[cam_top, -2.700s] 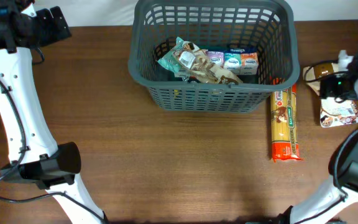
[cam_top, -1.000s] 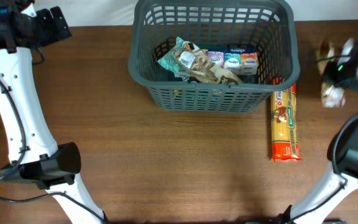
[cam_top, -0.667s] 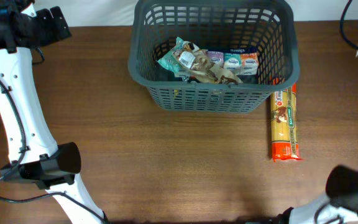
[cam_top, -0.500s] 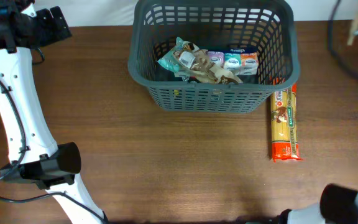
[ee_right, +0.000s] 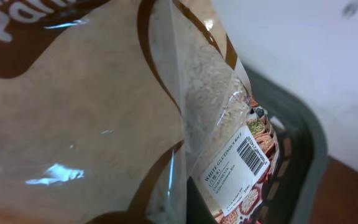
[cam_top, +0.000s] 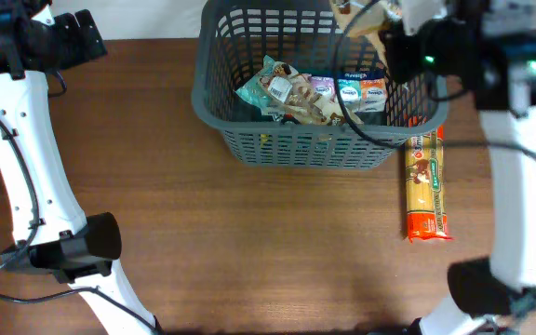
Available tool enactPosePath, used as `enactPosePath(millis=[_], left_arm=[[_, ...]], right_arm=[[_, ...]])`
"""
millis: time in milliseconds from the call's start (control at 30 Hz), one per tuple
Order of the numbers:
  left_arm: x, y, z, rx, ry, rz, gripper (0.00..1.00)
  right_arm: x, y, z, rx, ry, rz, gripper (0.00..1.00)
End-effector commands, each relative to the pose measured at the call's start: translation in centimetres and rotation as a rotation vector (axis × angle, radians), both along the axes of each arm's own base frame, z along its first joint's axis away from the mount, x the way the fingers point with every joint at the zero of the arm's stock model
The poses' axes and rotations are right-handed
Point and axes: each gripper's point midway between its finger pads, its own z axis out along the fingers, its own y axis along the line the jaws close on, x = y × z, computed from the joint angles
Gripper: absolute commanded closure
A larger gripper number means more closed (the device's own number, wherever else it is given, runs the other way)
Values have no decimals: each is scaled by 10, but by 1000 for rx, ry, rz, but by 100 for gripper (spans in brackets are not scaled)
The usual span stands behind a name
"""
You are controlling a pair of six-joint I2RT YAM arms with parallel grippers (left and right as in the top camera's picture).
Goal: Pack container
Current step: 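Carry the rice bag into the basket and open the right gripper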
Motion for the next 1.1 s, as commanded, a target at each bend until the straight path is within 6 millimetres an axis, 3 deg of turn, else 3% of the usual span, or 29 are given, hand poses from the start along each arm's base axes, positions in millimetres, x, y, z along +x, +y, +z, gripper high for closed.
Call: enactPosePath(millis=[0, 200, 400, 500, 667, 833, 967, 1067], left_arm=[[1, 1, -1, -11, 0, 12, 1], [1, 1, -1, -11, 0, 12, 1], [1, 1, -1, -11, 0, 12, 1], [1, 1, -1, -11, 0, 12, 1], [1, 1, -1, -11, 0, 12, 1], [1, 1, -1, -11, 0, 12, 1], [1, 1, -1, -11, 0, 12, 1], [1, 1, -1, -11, 0, 12, 1]], right_arm=[[25, -10, -37, -87, 63, -44, 96], [50, -5, -110, -82, 248, -80, 96], [50, -3, -154, -101, 380, -88, 96], [46, -3, -155, -96, 398, -103, 62], [37, -3, -118, -64, 323, -118, 48], [14, -8, -52, -22, 172, -131, 47], [-12, -41, 7, -28, 15, -299, 42], [-35, -70, 40, -71, -80, -412, 37]])
